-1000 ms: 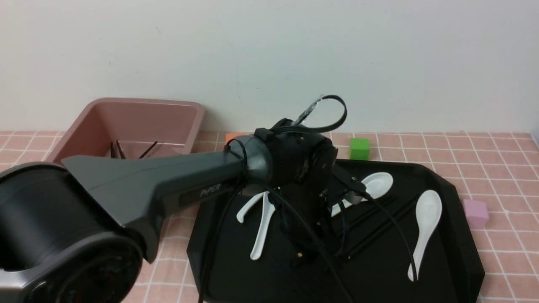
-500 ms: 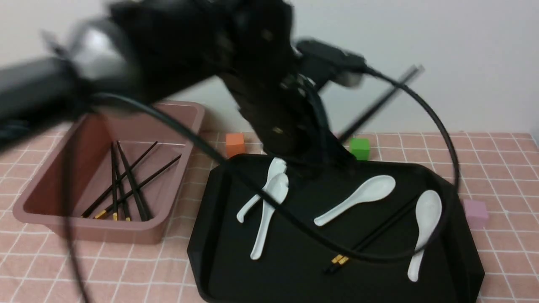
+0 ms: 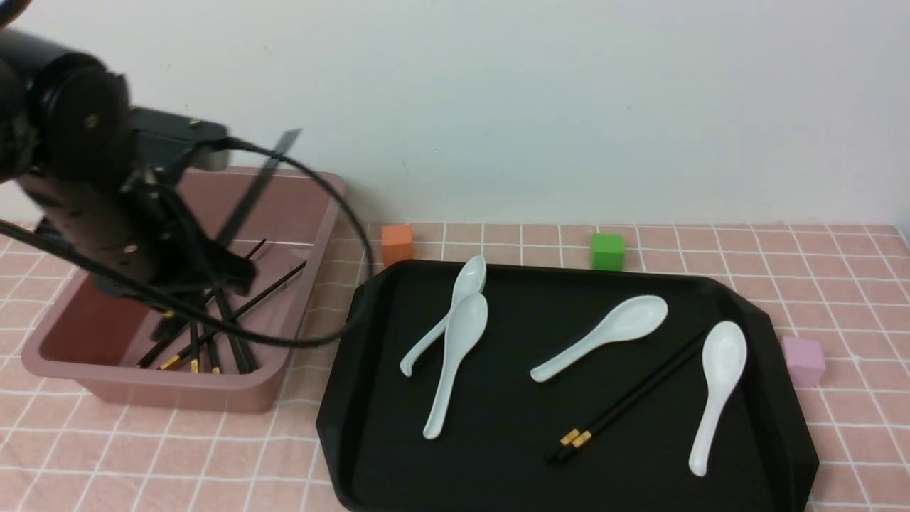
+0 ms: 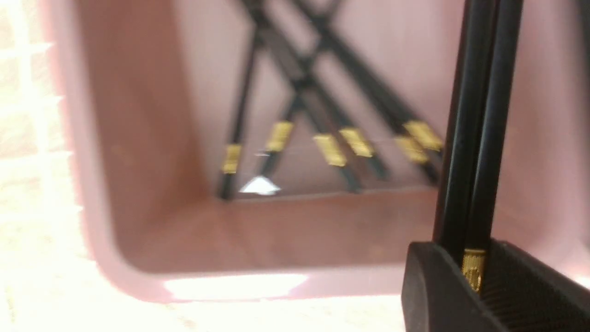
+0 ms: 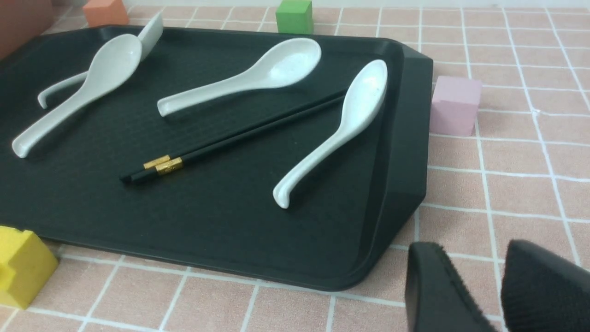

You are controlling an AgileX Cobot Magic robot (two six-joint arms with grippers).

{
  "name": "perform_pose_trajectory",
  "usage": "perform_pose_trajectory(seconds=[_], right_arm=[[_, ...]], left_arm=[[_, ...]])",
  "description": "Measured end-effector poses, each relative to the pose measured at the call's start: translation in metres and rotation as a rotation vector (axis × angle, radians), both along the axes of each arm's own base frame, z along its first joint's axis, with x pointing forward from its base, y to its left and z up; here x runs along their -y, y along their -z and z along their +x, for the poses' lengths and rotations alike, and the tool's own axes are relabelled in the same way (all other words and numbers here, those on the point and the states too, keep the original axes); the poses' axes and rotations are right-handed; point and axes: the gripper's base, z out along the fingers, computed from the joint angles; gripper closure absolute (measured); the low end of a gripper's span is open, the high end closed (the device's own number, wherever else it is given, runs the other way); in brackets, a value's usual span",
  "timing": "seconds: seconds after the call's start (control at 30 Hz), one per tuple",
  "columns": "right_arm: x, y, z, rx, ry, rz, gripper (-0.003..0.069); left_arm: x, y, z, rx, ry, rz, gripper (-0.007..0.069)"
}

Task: On pink tablecloth take chopsticks from black tray and put them in box.
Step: 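Place the chopsticks into the pink bin with the left gripper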

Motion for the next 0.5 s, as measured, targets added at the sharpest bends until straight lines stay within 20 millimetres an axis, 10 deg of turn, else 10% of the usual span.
perform_pose_trajectory(seconds=[0.5], right_arm=[[0.0, 0.0, 0.0, 0.001, 0.0, -0.001, 0.0419]], left_arm=[[-0.018, 0.034, 0.03, 0.013, -0.052, -0.011, 0.0448]])
